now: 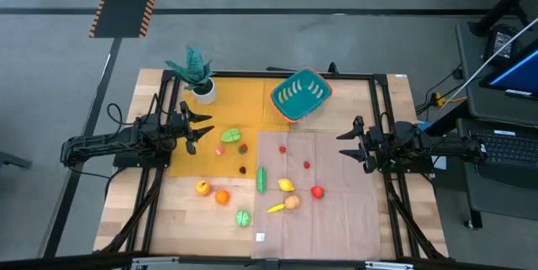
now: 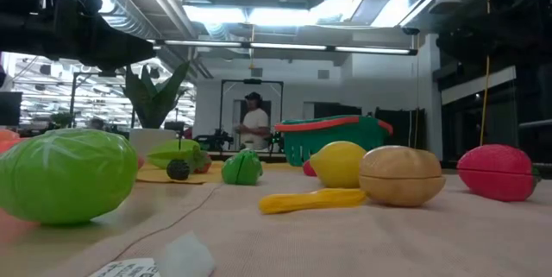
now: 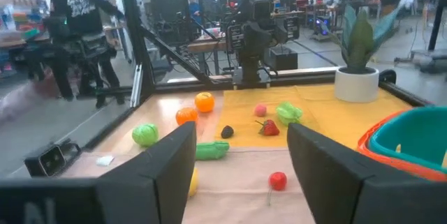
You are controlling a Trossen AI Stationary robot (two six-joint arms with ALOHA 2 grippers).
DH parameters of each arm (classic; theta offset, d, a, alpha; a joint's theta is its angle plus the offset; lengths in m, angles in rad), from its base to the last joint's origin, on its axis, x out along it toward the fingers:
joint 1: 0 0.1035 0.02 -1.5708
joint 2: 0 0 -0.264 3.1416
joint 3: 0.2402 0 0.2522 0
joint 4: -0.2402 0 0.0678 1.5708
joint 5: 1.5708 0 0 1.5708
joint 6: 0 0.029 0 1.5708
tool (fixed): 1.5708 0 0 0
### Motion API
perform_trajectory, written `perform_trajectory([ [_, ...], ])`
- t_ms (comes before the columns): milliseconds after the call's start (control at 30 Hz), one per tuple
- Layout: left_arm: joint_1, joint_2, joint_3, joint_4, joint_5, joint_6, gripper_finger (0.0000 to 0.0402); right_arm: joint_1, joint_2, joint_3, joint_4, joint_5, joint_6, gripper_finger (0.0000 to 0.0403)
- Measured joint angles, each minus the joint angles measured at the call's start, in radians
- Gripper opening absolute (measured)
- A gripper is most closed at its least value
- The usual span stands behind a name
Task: Pick and placing Produce into tupperware
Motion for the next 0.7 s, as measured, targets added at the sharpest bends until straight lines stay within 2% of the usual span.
perform_trajectory([
  [133, 0.000, 0.000, 0.000, 0.000, 0.000, 0.000, 0.0165, 0.000, 0.000, 0.000, 0.003, -0.001, -0.056, 0.0227],
  [700, 0.000, 0.000, 0.000, 0.000, 0.000, 0.000, 0.0165, 0.000, 0.000, 0.000, -0.001, 0.018, -0.006, 0.0227],
])
